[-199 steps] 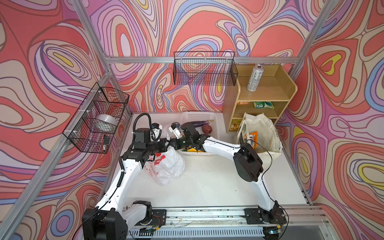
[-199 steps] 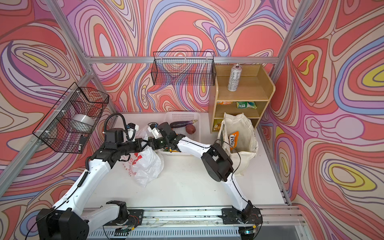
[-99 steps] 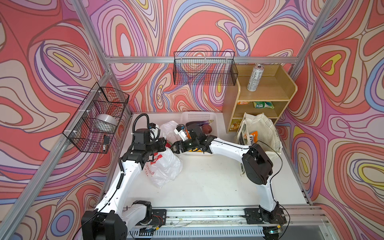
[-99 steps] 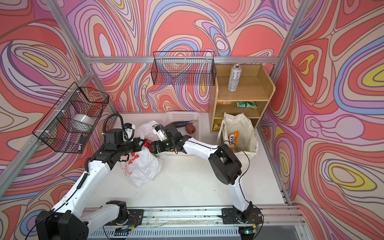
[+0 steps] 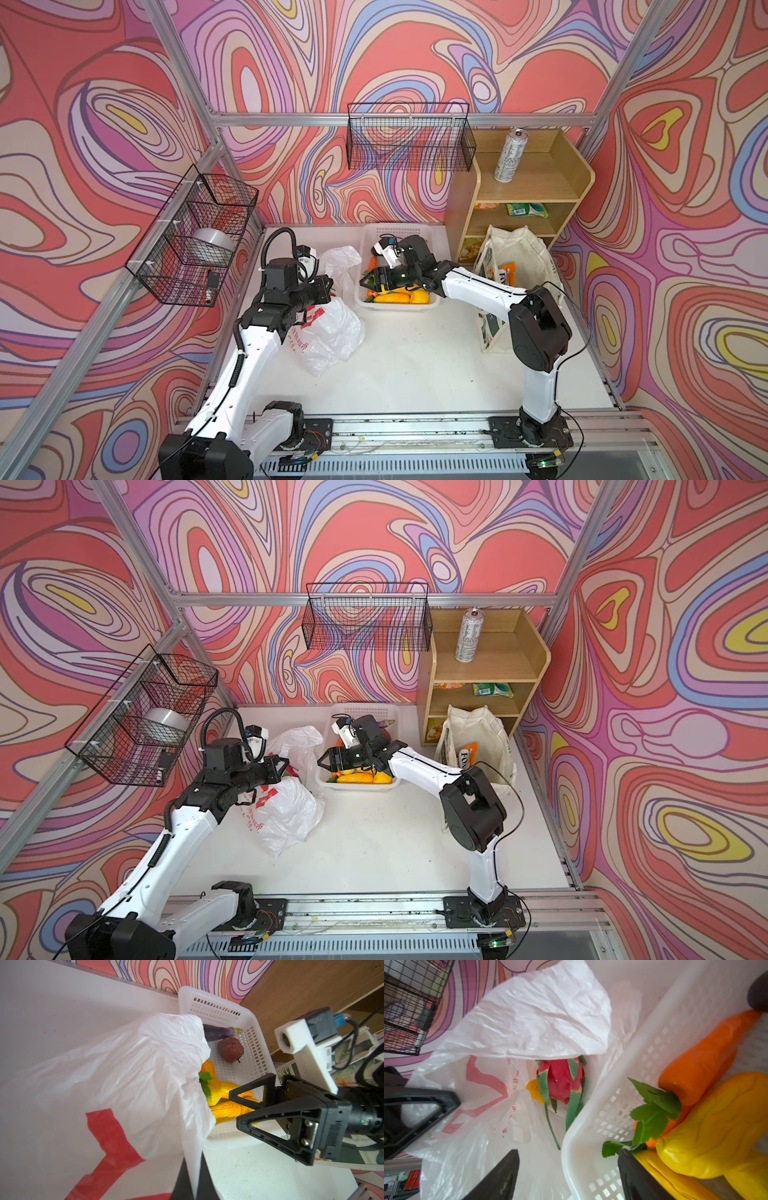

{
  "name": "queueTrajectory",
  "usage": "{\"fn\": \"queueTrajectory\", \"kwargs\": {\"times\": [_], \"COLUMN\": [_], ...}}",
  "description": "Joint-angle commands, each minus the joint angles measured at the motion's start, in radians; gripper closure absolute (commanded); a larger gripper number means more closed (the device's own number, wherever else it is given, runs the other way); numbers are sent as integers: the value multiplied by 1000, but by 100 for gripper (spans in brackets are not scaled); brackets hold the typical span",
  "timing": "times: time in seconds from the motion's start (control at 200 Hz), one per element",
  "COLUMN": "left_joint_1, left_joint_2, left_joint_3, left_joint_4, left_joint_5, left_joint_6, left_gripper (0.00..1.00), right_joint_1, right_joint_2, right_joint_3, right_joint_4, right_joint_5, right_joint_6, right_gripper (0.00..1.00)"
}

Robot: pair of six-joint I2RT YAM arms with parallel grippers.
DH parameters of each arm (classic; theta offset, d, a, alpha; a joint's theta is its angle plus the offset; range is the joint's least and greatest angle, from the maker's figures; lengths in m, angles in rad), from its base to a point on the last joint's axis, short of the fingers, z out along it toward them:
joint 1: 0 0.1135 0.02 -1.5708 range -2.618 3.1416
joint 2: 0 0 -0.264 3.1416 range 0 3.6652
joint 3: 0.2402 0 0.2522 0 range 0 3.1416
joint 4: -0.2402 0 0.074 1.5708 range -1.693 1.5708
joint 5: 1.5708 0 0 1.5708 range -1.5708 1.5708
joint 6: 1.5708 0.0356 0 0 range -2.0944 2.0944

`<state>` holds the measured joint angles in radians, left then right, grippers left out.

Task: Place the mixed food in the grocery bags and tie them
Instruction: 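Open the right gripper to drop the dragon fruit into the bag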

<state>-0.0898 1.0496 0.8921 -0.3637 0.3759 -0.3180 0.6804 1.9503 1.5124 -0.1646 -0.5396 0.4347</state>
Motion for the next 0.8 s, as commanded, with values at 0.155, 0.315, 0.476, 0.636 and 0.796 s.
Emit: {"fn": "queueTrajectory", "kwargs": {"times": [0.155,0.315,0.476,0.636,0.796], "left_joint_1": [4,4,4,4,4], "left_joint_2": [-37,-52,-65,-80,-86], "left_joint_3": [-14,-35,-50,-64,-73], "left_joint_4": [-11,-17,-29,-33,-34], "left_joint_5": [8,3,-3,-4,-4], "left_joint_6": [4,0,3,0,0], "left_gripper": [100,100,100,100,100], "right_joint_1": [31,31,31,30,27], "right_joint_2": [-13,96,232,325,364], "right_joint_3": [52,200,382,528,597], "right_joint_4": [-30,-121,-198,-246,-252], "right_joint_5": [81,128,127,108,68], "right_joint_6": [-30,-108,-146,-156,-141], "right_gripper": [22,18,18,21,52]}}
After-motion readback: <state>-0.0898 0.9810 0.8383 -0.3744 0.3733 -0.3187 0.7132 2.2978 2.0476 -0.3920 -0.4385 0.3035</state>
